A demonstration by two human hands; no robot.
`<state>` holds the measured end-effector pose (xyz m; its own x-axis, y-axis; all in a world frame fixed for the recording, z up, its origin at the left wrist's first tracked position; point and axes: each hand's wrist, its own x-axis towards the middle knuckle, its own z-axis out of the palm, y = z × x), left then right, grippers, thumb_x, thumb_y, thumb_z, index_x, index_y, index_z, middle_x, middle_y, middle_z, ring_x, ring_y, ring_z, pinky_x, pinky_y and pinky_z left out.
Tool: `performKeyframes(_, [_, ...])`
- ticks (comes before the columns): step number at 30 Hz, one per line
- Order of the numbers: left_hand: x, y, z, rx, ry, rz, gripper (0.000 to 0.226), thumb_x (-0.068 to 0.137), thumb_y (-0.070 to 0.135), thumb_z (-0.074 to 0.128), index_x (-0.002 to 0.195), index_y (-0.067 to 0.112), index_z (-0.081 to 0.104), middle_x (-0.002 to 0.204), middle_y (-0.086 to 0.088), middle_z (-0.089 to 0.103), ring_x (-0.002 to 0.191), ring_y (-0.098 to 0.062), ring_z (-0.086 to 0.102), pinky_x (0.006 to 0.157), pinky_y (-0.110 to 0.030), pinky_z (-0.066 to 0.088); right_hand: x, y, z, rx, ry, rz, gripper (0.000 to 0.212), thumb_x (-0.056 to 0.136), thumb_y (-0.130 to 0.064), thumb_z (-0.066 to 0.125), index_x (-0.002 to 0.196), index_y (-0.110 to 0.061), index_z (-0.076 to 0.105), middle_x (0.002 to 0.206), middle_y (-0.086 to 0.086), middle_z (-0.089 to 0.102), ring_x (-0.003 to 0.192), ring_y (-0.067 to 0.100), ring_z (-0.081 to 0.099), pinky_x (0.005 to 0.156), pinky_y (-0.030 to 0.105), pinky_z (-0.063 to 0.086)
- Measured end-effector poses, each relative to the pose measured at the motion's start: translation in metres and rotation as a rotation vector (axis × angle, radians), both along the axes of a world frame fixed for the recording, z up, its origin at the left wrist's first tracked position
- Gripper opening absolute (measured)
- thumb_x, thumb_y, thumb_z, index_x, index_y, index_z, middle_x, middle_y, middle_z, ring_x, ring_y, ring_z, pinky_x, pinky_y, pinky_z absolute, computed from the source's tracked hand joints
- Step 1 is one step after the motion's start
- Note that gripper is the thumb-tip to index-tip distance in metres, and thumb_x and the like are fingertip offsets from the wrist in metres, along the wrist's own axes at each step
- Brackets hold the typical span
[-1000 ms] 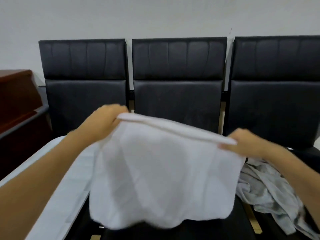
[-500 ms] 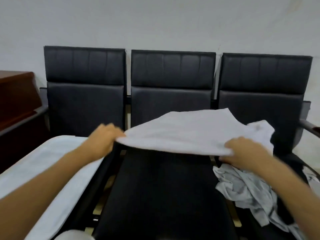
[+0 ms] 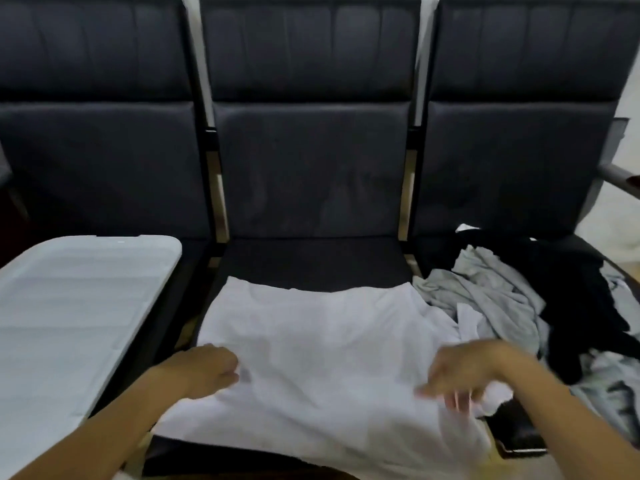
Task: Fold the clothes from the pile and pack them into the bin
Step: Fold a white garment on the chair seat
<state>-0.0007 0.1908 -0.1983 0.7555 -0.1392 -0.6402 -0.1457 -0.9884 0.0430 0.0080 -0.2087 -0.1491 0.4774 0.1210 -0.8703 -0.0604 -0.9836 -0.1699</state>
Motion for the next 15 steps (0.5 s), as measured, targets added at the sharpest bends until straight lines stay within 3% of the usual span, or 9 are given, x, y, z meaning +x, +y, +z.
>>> performKeyframes(1, [0.010, -0.011, 0.001, 0.041, 0.008, -0.006, 0.042, 0.099, 0.055, 0.041, 0.076, 0.020, 0.047, 0.087, 0.005, 0.055, 0.090, -0.019, 0.060, 0.077, -0.031, 0.046, 0.009, -0.017, -0.002, 0.011, -0.139, -0.103, 0.048, 0.091, -0.060, 0.056, 0.112, -0.018, 0.064, 0.102, -0.003, 0.068, 0.086, 0.012, 0.067, 0.077, 0.026, 0.054])
performKeyframes(3, [0.027, -0.036, 0.005, 0.098, -0.024, -0.025, 0.046, 0.097, 0.060, 0.040, 0.068, 0.024, 0.042, 0.088, 0.004, 0.061, 0.087, -0.018, 0.062, 0.083, -0.032, 0.050, 0.024, -0.051, -0.017, -0.128, -0.461, -0.224, 0.057, 0.090, -0.056, 0.060, 0.130, -0.017, 0.053, 0.125, 0.003, 0.058, 0.108, 0.020, 0.058, 0.087, 0.031, 0.049])
performKeyframes(6, [0.057, -0.091, 0.003, 0.010, -0.157, -0.101, 0.043, 0.099, 0.055, 0.039, 0.070, 0.024, 0.042, 0.090, 0.002, 0.057, 0.085, -0.019, 0.057, 0.078, -0.032, 0.046, 0.027, -0.081, -0.048, -0.224, -0.592, -0.366, 0.083, 0.075, -0.053, 0.075, 0.141, -0.024, 0.035, 0.142, 0.008, 0.040, 0.130, 0.032, 0.042, 0.101, 0.039, 0.043])
performKeyframes(9, [0.086, -0.167, -0.006, -0.230, -0.257, -0.212, 0.027, 0.098, 0.051, 0.044, 0.100, 0.026, 0.056, 0.109, 0.005, 0.057, 0.104, -0.019, 0.056, 0.086, -0.032, 0.045, 0.026, -0.091, -0.064, -0.126, -0.668, -0.510, 0.073, 0.074, -0.029, 0.081, 0.130, -0.023, 0.035, 0.135, 0.009, 0.043, 0.124, 0.035, 0.048, 0.094, 0.042, 0.048])
performKeyframes(11, [0.101, -0.224, -0.012, -0.433, -0.279, -0.325, 0.034, 0.097, 0.047, 0.051, 0.127, 0.031, 0.051, 0.124, 0.006, 0.052, 0.117, -0.018, 0.051, 0.099, -0.036, 0.042, 0.027, -0.100, -0.068, -0.077, -0.706, -0.605, 0.060, 0.078, -0.015, 0.075, 0.125, -0.018, 0.038, 0.129, 0.010, 0.050, 0.118, 0.034, 0.053, 0.088, 0.041, 0.051])
performKeyframes(13, [0.111, -0.281, -0.015, -0.578, -0.270, -0.440, 0.049, 0.093, 0.045, 0.059, 0.138, 0.032, 0.044, 0.135, 0.006, 0.047, 0.127, -0.017, 0.044, 0.105, -0.040, 0.037, 0.026, -0.116, -0.068, -0.073, -0.696, -0.657, 0.041, 0.083, -0.018, 0.070, 0.119, -0.015, 0.051, 0.117, 0.009, 0.057, 0.104, 0.030, 0.059, 0.078, 0.036, 0.049])
performKeyframes(15, [0.114, -0.322, -0.018, -0.610, -0.244, -0.489, 0.061, 0.086, 0.047, 0.069, 0.139, 0.031, 0.043, 0.139, 0.008, 0.046, 0.130, -0.014, 0.040, 0.106, -0.038, 0.033, 0.022, -0.131, -0.063, -0.021, -0.766, -0.708, 0.014, 0.087, -0.021, 0.066, 0.090, -0.010, 0.058, 0.093, 0.010, 0.058, 0.079, 0.026, 0.058, 0.064, 0.032, 0.046])
